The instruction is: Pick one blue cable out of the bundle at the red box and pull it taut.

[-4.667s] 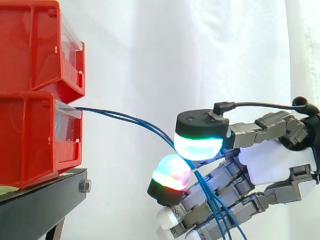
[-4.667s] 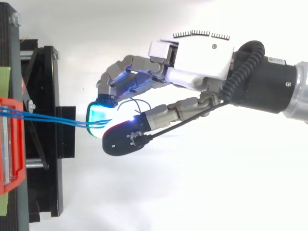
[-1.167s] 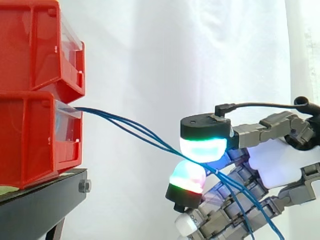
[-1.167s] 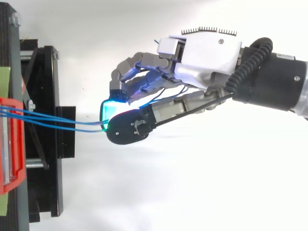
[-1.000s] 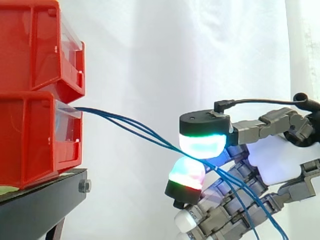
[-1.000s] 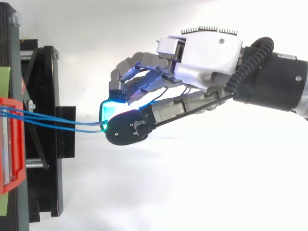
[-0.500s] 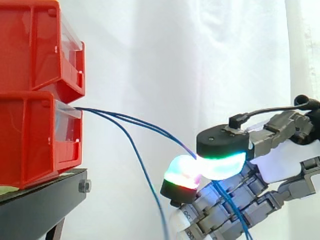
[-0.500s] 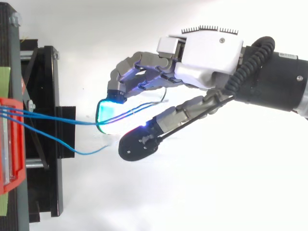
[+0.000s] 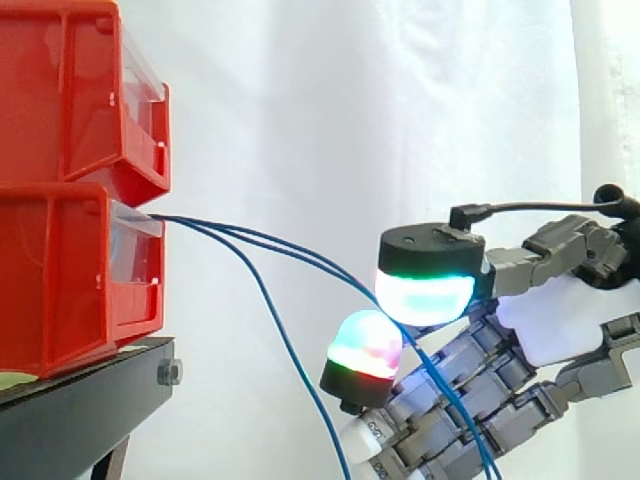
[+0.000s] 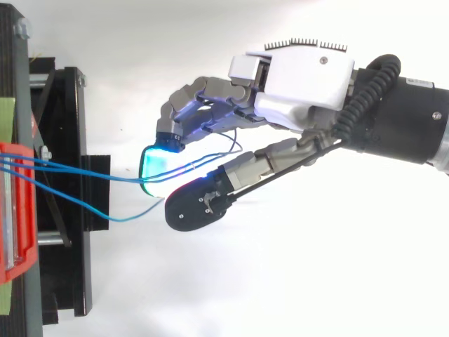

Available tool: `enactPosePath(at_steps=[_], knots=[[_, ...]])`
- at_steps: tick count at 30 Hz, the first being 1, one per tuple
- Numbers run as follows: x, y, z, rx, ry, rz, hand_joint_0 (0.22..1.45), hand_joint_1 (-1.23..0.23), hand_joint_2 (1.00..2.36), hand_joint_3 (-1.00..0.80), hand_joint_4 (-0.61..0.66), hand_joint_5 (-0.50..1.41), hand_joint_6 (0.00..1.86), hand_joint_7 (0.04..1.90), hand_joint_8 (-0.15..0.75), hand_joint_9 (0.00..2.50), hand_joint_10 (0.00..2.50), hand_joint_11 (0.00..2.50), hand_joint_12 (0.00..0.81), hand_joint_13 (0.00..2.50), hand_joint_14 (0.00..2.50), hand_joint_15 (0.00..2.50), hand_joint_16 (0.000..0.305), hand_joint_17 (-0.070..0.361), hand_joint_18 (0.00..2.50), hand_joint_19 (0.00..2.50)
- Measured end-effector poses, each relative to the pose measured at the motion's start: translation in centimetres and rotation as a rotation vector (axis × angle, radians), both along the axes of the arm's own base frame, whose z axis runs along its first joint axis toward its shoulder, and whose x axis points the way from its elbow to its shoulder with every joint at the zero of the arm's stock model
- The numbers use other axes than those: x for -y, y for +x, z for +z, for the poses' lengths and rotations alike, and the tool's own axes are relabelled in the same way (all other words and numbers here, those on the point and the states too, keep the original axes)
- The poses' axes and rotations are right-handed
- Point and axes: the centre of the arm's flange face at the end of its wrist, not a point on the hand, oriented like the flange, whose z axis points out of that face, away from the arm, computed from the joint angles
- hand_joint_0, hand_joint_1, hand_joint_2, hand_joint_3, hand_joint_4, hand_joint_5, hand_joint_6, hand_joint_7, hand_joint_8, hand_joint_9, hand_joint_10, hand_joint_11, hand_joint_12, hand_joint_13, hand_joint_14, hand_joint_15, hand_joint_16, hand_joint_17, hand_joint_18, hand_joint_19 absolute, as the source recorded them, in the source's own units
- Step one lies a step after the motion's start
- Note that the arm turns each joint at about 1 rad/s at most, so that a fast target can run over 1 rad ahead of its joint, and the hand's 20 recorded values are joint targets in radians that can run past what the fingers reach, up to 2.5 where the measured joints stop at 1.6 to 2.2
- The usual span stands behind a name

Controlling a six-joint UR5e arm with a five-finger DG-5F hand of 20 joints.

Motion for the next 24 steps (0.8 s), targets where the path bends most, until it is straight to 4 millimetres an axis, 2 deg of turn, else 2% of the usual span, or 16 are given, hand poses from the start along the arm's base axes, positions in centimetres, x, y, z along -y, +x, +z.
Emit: enactPosePath(at_steps=[13, 17, 24], knots=[[-0.05, -0.04, -0.02, -0.004, 0.000, 0.001, 0.56, -0.65, 1.01, -0.39, 0.08, -0.19, 0.85, 0.89, 0.291, 0.64, 0.01, 0.31, 0.326, 0.31, 0.00, 0.08, 0.043, 0.096, 0.29, 0.08], [-0.04, -0.10, -0.05, -0.009, -0.001, 0.001, 0.54, -0.57, 1.01, -0.40, 0.08, -0.18, 0.85, 0.89, 0.293, 0.64, 0.01, 0.30, 0.334, 0.30, 0.00, 0.09, 0.044, 0.100, 0.27, 0.11], [-0.03, -0.13, -0.06, -0.010, -0.001, 0.000, 0.53, -0.55, 1.01, -0.40, 0.09, -0.18, 0.84, 0.86, 0.298, 0.64, 0.01, 0.30, 0.337, 0.29, 0.00, 0.09, 0.045, 0.102, 0.25, 0.12]])
